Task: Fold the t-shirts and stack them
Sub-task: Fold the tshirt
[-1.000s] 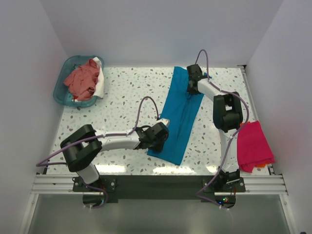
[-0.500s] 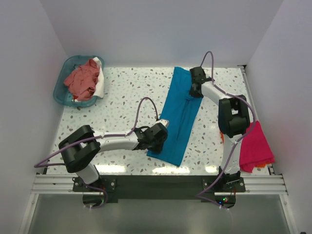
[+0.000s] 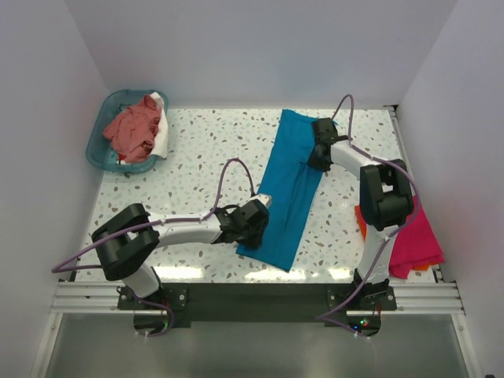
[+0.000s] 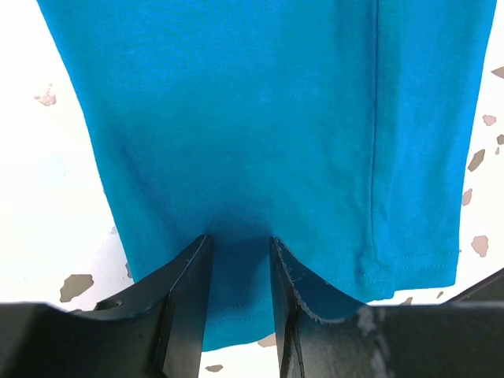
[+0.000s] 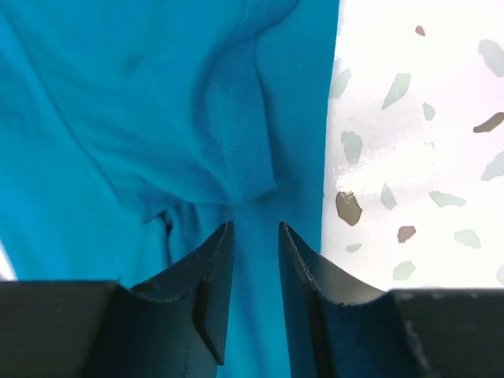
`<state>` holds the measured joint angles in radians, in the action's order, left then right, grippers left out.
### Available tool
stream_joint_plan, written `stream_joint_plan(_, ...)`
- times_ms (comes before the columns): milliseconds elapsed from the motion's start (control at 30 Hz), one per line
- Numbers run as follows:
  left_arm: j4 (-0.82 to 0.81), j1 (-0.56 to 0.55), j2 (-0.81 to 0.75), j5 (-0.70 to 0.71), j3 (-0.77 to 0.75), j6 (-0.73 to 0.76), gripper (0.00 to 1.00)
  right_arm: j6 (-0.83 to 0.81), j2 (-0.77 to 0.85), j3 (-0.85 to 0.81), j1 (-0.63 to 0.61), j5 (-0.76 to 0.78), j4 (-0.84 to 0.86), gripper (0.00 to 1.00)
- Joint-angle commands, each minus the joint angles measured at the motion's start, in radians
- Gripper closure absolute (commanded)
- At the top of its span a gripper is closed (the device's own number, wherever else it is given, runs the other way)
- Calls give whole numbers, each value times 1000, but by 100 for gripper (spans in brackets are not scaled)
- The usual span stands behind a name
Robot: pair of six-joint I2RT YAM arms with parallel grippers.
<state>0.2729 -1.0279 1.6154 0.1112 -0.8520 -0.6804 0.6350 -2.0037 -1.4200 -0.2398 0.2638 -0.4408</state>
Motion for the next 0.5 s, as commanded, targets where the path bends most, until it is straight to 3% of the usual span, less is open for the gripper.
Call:
stream_joint_plan(0, -14, 0, -34, -19, 16, -18, 60, 45, 109, 10, 13, -21, 59, 66)
stream_joint_plan(200, -9, 2, -61, -10, 13, -18, 60, -20, 97, -83, 20, 34, 19, 64)
stream_joint_plan(467, 2, 3, -40, 8, 4, -11, 60, -104, -194, -389, 23, 68, -64, 65)
